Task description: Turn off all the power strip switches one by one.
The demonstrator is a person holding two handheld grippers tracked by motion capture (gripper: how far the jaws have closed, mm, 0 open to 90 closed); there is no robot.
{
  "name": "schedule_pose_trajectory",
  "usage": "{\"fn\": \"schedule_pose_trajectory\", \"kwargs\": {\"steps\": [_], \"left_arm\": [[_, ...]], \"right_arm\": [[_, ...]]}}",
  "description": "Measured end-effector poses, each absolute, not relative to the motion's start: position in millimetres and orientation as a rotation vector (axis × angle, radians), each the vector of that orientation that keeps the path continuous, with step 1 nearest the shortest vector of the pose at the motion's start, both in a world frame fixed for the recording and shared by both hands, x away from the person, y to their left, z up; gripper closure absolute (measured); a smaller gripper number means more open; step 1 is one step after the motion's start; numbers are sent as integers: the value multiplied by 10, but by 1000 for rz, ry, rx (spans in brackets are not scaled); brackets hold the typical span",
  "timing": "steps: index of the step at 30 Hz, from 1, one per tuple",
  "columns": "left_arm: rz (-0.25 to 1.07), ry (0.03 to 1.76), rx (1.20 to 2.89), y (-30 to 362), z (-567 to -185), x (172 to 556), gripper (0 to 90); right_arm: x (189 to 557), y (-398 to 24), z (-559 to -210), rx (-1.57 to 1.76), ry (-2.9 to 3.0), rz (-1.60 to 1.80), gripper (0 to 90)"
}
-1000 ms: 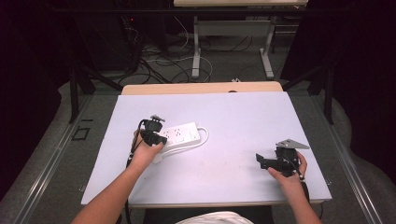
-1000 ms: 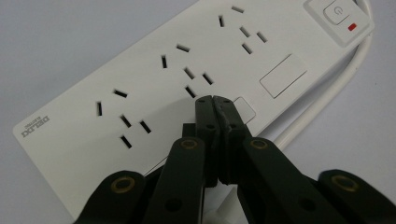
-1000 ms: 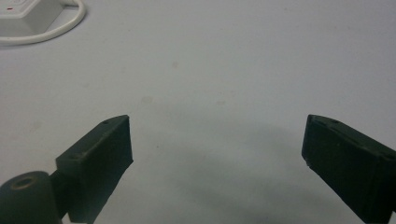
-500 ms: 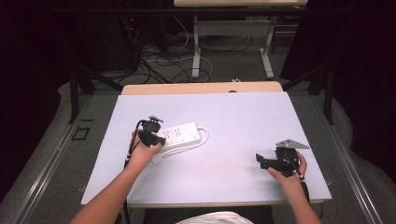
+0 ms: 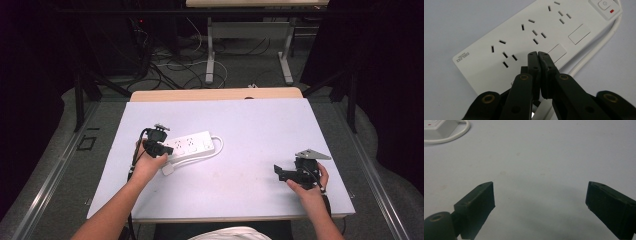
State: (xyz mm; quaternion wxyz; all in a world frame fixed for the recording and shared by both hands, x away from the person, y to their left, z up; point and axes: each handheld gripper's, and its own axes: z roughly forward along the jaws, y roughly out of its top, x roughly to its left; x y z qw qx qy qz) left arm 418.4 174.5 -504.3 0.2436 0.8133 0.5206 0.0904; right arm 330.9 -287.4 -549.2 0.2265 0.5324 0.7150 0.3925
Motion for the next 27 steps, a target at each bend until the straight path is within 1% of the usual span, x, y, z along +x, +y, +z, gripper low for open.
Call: {"fn": "schedule_pose_trajectory", "kwargs": {"steps": [7, 17, 27], "left_arm": [[246, 1433, 2221, 1804, -5033, 4186, 880], [243, 1452, 2228, 1850, -5059, 4185, 845], [239, 1484, 2215, 1921, -5081, 4177, 849]], "right_arm": [[3312, -2879, -5497, 1471, 1972, 1085, 81], [3312, -2881, -5498, 1472, 1970, 1086, 81], [3314, -2886, -5499, 1471, 1971, 1086, 81]]}}
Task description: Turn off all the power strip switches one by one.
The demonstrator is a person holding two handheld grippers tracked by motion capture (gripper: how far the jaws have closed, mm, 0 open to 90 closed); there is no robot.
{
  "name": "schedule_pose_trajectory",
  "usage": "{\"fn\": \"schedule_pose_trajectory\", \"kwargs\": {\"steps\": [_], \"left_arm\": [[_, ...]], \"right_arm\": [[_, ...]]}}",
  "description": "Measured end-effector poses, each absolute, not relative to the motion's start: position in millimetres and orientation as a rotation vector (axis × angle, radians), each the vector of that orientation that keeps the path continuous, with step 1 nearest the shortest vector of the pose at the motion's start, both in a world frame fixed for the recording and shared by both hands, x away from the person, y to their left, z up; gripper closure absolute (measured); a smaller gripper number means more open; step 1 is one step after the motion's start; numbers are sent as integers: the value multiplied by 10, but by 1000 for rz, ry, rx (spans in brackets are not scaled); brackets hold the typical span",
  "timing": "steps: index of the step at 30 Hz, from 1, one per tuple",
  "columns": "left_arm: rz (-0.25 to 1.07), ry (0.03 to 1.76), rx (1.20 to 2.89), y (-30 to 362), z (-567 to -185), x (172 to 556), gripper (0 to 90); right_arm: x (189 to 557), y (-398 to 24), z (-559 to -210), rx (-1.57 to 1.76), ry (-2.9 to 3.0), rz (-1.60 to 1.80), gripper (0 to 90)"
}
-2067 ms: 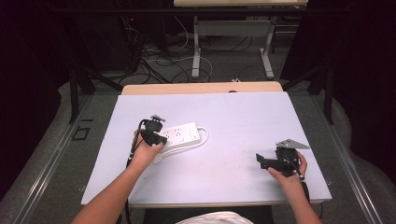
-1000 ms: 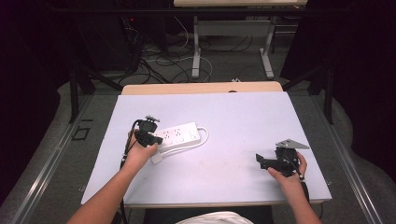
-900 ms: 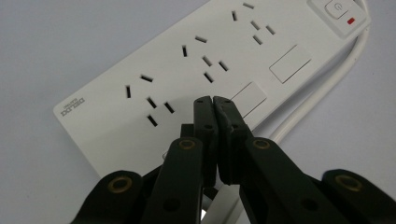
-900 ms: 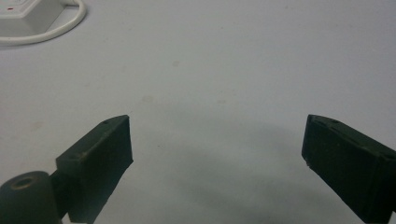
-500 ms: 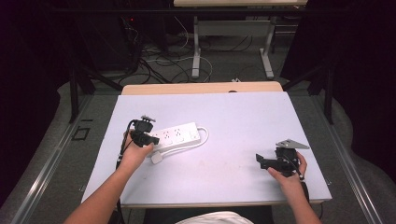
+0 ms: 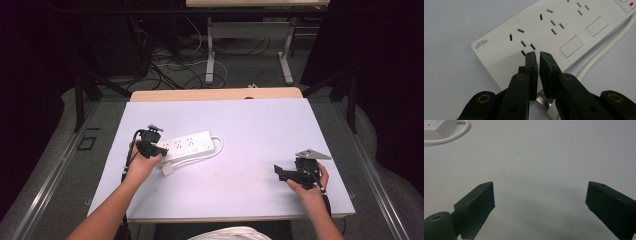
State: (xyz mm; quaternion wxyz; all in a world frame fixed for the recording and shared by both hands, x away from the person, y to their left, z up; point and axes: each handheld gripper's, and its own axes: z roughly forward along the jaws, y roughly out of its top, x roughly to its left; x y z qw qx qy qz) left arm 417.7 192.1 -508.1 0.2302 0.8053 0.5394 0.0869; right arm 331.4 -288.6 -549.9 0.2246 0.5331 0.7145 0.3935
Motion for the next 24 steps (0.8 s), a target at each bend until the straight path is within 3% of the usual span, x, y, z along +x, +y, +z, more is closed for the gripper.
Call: {"fn": "schedule_pose_trajectory", "kwargs": {"steps": [24], "left_arm": [[229, 1483, 2219, 1944, -5111, 4161, 853]], "right_arm": [[3312, -2883, -5495, 1467, 1970, 1086, 81]]}}
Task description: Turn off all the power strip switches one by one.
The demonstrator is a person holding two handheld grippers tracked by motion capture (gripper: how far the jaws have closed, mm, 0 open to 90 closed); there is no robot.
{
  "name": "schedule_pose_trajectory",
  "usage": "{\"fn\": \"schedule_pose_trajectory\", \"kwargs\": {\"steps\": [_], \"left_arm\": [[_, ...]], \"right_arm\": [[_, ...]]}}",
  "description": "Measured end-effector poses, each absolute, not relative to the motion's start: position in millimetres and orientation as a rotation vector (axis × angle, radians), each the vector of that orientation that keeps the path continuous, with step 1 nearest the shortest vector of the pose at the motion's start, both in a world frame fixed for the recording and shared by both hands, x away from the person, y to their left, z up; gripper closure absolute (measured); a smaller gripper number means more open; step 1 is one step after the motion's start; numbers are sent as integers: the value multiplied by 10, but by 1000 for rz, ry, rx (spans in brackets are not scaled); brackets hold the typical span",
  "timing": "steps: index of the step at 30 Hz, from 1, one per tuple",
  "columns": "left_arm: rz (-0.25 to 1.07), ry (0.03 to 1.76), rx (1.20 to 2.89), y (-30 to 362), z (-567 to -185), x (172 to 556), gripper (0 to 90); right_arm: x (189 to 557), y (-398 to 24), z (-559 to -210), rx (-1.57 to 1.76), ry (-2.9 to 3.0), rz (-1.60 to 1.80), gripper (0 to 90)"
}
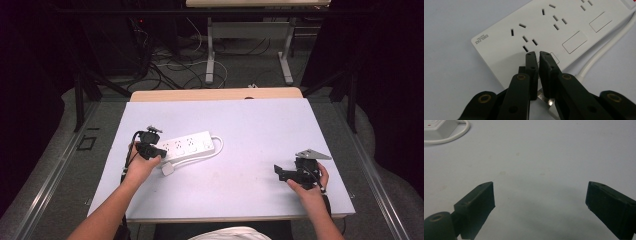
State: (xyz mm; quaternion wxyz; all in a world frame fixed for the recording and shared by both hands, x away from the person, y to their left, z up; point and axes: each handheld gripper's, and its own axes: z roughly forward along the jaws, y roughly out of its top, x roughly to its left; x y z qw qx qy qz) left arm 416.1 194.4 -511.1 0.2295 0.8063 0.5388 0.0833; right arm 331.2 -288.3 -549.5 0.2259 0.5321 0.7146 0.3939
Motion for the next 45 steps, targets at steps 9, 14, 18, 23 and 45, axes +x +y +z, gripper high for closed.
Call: {"fn": "schedule_pose_trajectory", "kwargs": {"steps": [9, 14, 18, 23, 45], "left_arm": [[238, 1482, 2208, 1942, -5123, 4147, 856], [242, 1475, 2212, 1959, -5145, 4143, 896], [242, 1486, 2194, 1961, -5152, 4132, 896], [234, 1482, 2184, 1982, -5154, 4130, 896], [259, 1451, 2008, 2147, -5185, 4018, 762]], "right_arm": [[3312, -2882, -5496, 1470, 1970, 1085, 81], [3313, -2879, -5494, 1466, 1972, 1087, 81], [3314, -2882, -5494, 1465, 1971, 1087, 81], [3315, -2885, -5495, 1465, 1971, 1087, 80], [3350, -2895, -5513, 1482, 1955, 1103, 93]]}}
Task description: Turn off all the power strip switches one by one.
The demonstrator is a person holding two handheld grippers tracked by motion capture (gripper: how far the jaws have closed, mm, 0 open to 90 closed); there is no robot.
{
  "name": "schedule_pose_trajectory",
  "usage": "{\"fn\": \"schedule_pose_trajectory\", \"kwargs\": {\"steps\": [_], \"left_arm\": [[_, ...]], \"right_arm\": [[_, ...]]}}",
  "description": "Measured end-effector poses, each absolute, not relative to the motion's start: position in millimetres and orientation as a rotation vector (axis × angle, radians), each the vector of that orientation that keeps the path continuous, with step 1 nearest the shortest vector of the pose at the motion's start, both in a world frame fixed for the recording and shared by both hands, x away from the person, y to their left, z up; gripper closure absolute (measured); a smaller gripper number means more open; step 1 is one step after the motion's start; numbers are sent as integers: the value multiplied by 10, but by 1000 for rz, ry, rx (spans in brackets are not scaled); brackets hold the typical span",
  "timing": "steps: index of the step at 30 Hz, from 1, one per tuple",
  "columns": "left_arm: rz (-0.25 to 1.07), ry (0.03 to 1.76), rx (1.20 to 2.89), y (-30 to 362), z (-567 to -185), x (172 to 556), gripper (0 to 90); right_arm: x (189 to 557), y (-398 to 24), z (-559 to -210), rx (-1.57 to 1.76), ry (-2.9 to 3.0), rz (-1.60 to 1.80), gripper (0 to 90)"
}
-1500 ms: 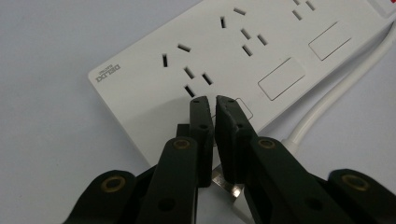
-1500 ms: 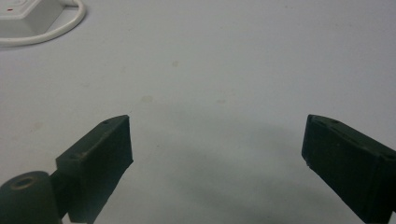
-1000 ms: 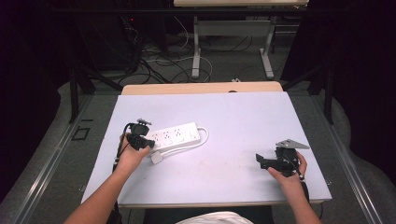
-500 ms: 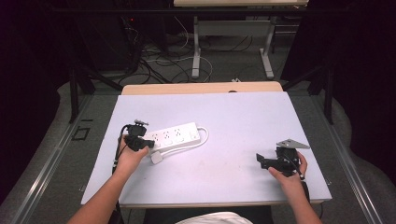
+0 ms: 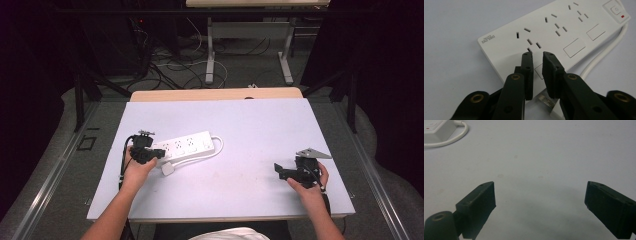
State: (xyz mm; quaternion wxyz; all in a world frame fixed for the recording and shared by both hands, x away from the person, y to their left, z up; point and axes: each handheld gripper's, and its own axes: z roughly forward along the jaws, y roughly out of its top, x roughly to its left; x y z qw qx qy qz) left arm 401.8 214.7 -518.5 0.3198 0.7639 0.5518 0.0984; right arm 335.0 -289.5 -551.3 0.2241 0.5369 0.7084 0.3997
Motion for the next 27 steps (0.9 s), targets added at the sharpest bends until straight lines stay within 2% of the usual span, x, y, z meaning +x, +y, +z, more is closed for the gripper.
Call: {"fn": "schedule_pose_trajectory", "kwargs": {"steps": [11, 19, 27], "left_arm": [[275, 1349, 1878, 2279, -5046, 3836, 628], [342, 1262, 1857, 2407, -5048, 3606, 488], [465, 1238, 1833, 2610, -5027, 3432, 414]], "right_arm": [[3355, -2889, -5499, 1479, 1954, 1109, 93], [3338, -2879, -5471, 1465, 1949, 1117, 93], [3360, -2899, -5491, 1467, 1953, 1116, 93]]}}
